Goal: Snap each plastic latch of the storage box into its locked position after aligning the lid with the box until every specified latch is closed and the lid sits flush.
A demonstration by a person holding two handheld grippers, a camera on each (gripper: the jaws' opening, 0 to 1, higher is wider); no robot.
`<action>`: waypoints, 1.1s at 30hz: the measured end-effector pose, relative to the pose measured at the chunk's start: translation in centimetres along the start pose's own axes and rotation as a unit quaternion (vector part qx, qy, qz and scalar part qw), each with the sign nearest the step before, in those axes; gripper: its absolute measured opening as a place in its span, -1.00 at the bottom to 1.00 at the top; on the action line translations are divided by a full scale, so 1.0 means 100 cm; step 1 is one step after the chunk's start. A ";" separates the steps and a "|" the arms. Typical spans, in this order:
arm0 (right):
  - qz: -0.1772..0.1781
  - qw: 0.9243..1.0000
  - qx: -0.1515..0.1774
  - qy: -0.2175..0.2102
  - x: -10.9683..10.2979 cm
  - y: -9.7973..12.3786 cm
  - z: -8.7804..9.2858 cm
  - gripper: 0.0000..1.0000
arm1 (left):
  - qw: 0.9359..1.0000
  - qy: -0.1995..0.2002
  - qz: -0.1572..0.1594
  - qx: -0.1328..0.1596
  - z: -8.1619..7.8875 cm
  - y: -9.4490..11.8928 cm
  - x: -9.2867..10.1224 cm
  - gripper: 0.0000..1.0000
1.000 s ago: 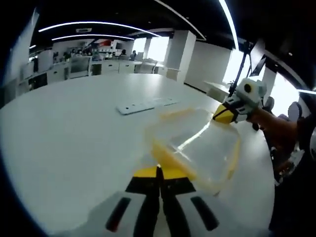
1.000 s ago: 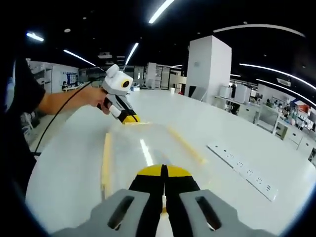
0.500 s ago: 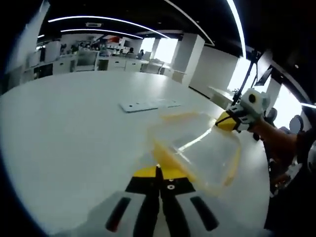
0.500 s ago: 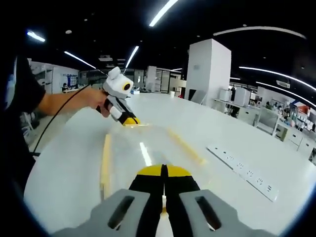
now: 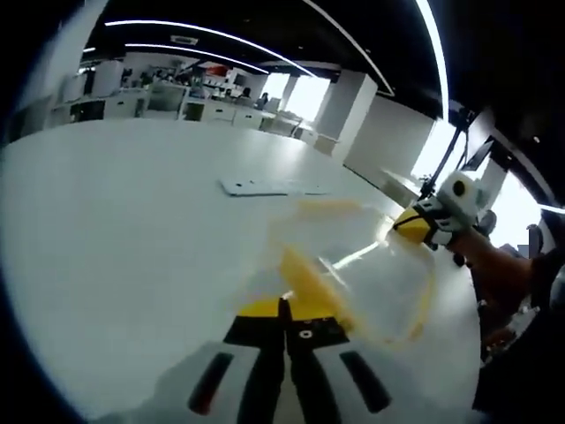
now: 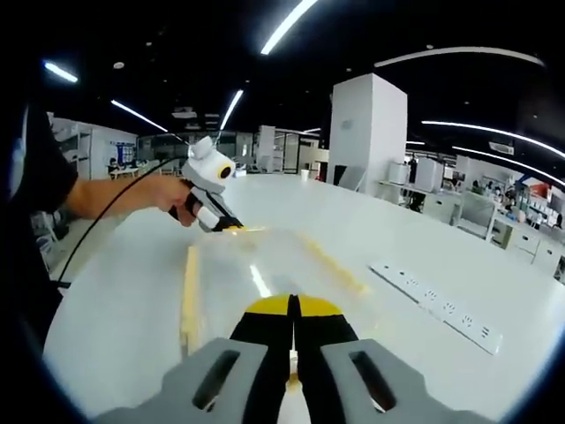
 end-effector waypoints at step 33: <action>-0.006 0.996 0.008 0.085 -0.067 0.017 -0.020 -0.99 | 0.984 -0.161 0.015 0.078 -0.026 0.017 0.034 -0.99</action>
Point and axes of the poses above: the point that each gripper's makers call its tool centre point, and the gripper's own axes: y roughly backward along the fingers, x roughly to its right, z roughly out of its underside, the point moved 1 cm from there along y, roughly backward along the fingers, and after that the axes turned 1 degree about x, right-handed, at the moved point
